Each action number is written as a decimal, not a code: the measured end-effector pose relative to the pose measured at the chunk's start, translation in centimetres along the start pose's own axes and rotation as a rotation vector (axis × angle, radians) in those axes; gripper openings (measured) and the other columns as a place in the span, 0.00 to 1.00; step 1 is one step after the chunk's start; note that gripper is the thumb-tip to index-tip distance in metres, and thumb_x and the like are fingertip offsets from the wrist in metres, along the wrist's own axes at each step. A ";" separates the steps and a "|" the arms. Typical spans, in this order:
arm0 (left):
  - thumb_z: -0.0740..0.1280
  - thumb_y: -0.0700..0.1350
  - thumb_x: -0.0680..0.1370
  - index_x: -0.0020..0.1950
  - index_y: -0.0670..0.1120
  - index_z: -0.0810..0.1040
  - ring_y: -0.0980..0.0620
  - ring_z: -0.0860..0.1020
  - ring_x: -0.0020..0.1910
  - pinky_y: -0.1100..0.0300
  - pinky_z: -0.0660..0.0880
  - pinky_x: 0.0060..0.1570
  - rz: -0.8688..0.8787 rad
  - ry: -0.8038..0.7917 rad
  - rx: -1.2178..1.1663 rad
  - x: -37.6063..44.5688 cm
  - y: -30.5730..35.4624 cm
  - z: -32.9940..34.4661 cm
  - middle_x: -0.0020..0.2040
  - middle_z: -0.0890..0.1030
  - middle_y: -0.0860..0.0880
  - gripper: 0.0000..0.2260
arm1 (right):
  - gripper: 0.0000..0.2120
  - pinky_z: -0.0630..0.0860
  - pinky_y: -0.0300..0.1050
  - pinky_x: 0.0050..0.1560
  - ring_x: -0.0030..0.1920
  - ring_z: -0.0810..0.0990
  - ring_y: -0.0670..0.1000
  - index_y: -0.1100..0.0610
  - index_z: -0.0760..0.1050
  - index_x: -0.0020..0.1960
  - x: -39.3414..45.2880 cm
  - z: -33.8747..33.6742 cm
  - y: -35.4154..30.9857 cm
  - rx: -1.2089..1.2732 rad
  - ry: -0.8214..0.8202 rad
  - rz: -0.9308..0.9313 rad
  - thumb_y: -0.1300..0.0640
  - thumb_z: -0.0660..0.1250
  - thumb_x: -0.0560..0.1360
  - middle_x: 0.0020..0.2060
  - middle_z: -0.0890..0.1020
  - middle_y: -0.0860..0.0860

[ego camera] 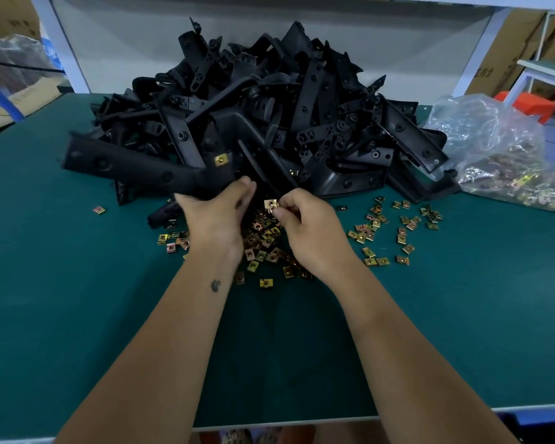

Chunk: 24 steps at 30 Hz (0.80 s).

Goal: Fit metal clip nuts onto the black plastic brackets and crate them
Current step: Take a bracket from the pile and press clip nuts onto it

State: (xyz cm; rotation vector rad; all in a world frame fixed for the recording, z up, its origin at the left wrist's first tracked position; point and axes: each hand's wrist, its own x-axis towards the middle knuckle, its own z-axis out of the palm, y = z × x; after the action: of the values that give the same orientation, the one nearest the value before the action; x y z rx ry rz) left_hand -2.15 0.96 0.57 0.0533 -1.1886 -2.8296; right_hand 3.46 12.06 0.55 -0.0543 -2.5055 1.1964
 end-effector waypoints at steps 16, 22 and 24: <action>0.71 0.24 0.69 0.59 0.45 0.69 0.47 0.83 0.50 0.52 0.81 0.49 -0.031 -0.268 0.219 -0.1 0.0 -0.5 0.49 0.82 0.46 0.26 | 0.06 0.68 0.27 0.38 0.34 0.73 0.37 0.53 0.77 0.43 0.1 -0.5 -0.5 0.186 0.039 0.064 0.59 0.68 0.78 0.34 0.77 0.44; 0.69 0.24 0.72 0.57 0.45 0.69 0.52 0.84 0.47 0.57 0.80 0.47 -0.040 -0.199 0.036 0.4 0.3 -0.5 0.48 0.82 0.47 0.22 | 0.09 0.68 0.27 0.35 0.33 0.73 0.40 0.49 0.75 0.39 -0.1 -1.0 -0.2 0.035 -0.041 0.060 0.57 0.69 0.77 0.35 0.78 0.47; 0.69 0.25 0.72 0.59 0.44 0.69 0.52 0.84 0.46 0.58 0.81 0.47 -0.053 -0.214 0.063 0.6 0.6 -0.7 0.48 0.82 0.47 0.22 | 0.09 0.68 0.28 0.35 0.34 0.74 0.40 0.49 0.75 0.39 -0.1 -1.0 -0.2 0.111 -0.023 0.078 0.57 0.69 0.77 0.34 0.79 0.47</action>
State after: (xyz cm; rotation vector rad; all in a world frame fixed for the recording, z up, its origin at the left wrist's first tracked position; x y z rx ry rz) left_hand -2.71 -0.04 0.47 -0.2239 -1.3360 -2.9021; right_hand 3.93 12.66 1.30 -0.1114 -2.4726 1.3729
